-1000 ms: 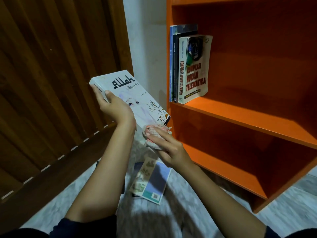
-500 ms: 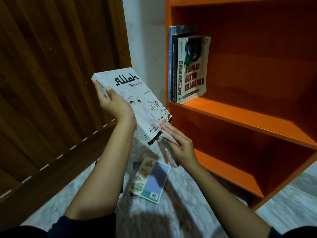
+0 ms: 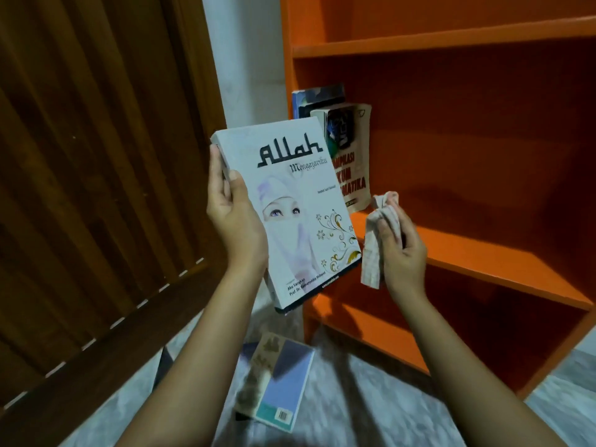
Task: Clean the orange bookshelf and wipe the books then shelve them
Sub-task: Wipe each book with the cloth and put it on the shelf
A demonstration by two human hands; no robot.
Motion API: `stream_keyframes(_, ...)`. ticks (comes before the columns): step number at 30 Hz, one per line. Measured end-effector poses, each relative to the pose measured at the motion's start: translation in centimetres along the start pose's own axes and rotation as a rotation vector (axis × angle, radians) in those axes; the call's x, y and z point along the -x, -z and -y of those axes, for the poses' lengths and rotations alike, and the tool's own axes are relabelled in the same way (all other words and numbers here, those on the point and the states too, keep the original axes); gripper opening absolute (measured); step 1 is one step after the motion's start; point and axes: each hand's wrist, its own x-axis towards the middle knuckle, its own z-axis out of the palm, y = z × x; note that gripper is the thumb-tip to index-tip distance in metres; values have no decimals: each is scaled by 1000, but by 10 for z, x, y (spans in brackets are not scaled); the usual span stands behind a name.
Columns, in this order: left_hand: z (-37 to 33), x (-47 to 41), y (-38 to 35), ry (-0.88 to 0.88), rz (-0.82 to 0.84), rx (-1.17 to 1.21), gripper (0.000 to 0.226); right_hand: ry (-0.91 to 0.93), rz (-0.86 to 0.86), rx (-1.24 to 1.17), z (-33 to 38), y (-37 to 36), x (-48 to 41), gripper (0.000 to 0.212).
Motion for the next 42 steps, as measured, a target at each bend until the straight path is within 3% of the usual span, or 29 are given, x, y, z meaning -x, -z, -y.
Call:
stream_keyframes(5, 11, 5, -62, -68, 93, 91, 43, 156, 31, 103, 17, 8, -62, 35)
stream_keyframes(13, 70, 2, -139, -89, 130, 175, 39, 44, -79, 159, -20, 14, -149, 17)
stream_keyframes(17, 106, 0, -147, -96, 135, 154, 39, -60, -69, 97, -52, 6, -164, 36)
stream_keyframes(26, 143, -21, -144, -212, 120, 85, 38, 13, -57, -89, -98, -25, -182, 24)
stream_keyframes(30, 151, -24, -145, -359, 147, -31, 40, 83, -54, -126, -107, -34, -189, 45)
stream_keyframes(35, 160, -31, -143, -521, 145, -214, 41, 140, -111, -133, -114, -41, -194, 54)
stream_keyframes(39, 164, -35, -144, -562, 148, -285, 44, 113, -92, -162, -120, -50, -201, 81)
stream_keyframes(42, 165, -35, -143, -594, 172, -354, 49, 97, -97, -130, -126, -56, -204, 83)
